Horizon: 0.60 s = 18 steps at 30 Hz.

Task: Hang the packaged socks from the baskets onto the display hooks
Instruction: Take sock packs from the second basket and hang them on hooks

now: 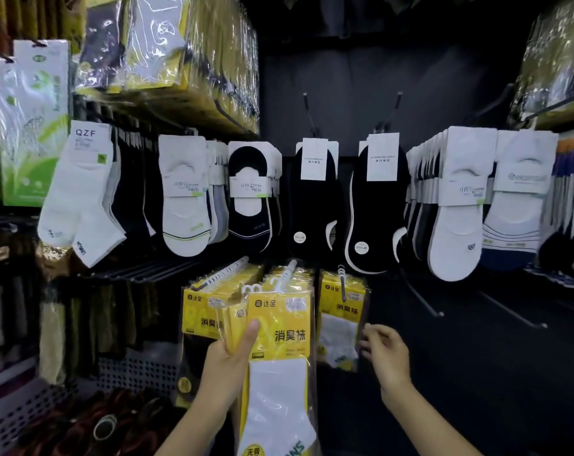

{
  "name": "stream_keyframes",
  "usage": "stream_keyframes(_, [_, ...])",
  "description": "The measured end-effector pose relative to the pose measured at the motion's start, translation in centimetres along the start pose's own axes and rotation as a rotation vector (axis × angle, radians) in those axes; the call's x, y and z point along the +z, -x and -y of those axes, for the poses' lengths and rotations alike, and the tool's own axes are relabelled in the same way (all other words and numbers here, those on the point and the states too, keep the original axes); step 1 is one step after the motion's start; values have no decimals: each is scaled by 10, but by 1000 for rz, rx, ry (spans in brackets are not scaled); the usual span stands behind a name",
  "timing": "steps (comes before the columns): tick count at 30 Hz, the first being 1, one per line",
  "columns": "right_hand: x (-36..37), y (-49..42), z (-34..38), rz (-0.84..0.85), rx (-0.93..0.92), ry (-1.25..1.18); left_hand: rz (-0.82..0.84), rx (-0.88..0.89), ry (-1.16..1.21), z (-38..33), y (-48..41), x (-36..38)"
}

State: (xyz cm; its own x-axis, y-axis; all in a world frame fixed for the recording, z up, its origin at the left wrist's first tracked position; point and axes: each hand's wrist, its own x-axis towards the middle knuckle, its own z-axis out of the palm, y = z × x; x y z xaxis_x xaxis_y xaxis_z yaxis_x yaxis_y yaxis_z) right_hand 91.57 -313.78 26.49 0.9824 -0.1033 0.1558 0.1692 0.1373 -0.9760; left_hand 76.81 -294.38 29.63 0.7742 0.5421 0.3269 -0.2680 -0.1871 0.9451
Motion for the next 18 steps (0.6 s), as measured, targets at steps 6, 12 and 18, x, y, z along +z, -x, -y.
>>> stream_keyframes(6, [-10,80,30,412,-51,-78,96,-37,110,1,22,28])
stream_keyframes(12, [-24,90,36,361,-51,-121,295,-108,53,0,35,38])
stream_keyframes(18, [-34,91,36,361,-43,-109,269,-104,61,-5,41,34])
